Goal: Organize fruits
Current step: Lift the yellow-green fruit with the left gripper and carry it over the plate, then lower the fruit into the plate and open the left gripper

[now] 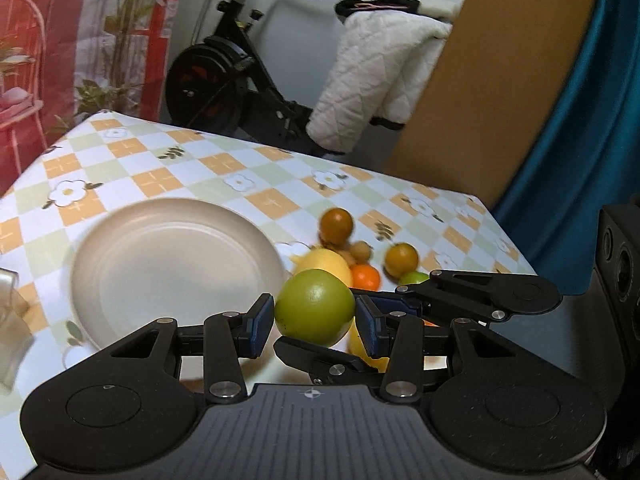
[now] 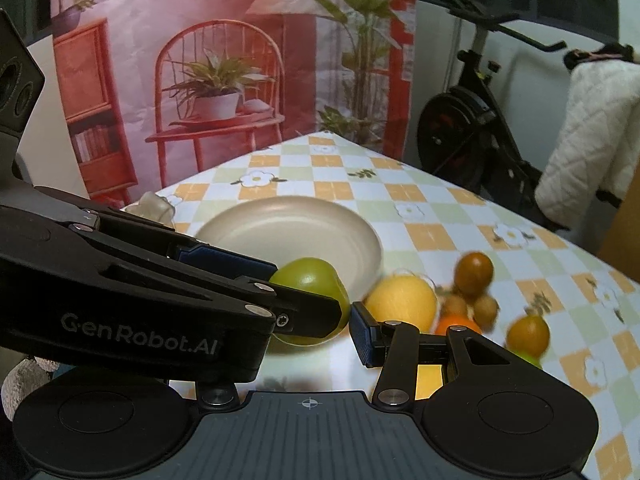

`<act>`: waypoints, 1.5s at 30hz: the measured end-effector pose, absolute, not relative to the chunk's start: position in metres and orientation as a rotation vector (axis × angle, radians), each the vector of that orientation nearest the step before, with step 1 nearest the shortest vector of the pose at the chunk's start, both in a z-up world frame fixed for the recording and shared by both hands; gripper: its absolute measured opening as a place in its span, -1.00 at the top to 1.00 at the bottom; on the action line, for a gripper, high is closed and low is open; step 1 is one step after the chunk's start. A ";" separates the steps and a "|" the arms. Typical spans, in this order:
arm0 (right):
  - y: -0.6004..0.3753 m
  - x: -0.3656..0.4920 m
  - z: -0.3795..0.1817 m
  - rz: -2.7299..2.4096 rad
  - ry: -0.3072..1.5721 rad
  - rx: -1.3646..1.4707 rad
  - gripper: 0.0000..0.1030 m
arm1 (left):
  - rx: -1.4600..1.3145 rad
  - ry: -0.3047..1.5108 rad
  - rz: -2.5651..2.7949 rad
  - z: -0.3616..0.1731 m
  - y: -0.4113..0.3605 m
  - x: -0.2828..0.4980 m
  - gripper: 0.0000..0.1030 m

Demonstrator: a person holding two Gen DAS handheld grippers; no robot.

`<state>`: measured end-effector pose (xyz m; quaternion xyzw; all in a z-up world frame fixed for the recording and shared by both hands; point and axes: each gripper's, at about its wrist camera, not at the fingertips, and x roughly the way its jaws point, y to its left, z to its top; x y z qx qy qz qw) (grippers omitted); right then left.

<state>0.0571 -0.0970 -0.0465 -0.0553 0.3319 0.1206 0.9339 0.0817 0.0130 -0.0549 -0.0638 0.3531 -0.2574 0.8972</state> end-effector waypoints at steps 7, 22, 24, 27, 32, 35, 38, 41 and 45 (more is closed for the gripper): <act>-0.078 0.093 -0.048 0.285 0.691 -0.152 0.17 | -0.169 0.733 -0.482 -0.060 0.030 0.108 0.09; -0.042 0.171 -0.068 0.358 0.723 -0.188 0.17 | -0.204 0.771 -0.381 -0.077 0.067 0.160 0.09; -0.040 0.179 -0.073 0.368 0.729 -0.179 0.17 | -0.207 0.779 -0.367 -0.081 0.071 0.164 0.09; -0.036 0.189 -0.079 0.372 0.735 -0.182 0.17 | -0.215 0.792 -0.350 -0.085 0.074 0.172 0.10; -0.032 0.200 -0.086 0.375 0.740 -0.199 0.17 | -0.215 0.805 -0.334 -0.088 0.076 0.179 0.10; -0.030 0.204 -0.090 0.368 0.745 -0.205 0.17 | -0.211 0.813 -0.323 -0.091 0.074 0.180 0.12; -0.029 0.208 -0.095 0.363 0.753 -0.205 0.17 | -0.208 0.816 -0.315 -0.093 0.074 0.181 0.14; -0.029 0.211 -0.099 0.355 0.765 -0.206 0.17 | -0.200 0.815 -0.306 -0.095 0.073 0.181 0.15; -0.030 0.212 -0.100 0.349 0.759 -0.199 0.17 | -0.187 0.805 -0.299 -0.092 0.072 0.181 0.15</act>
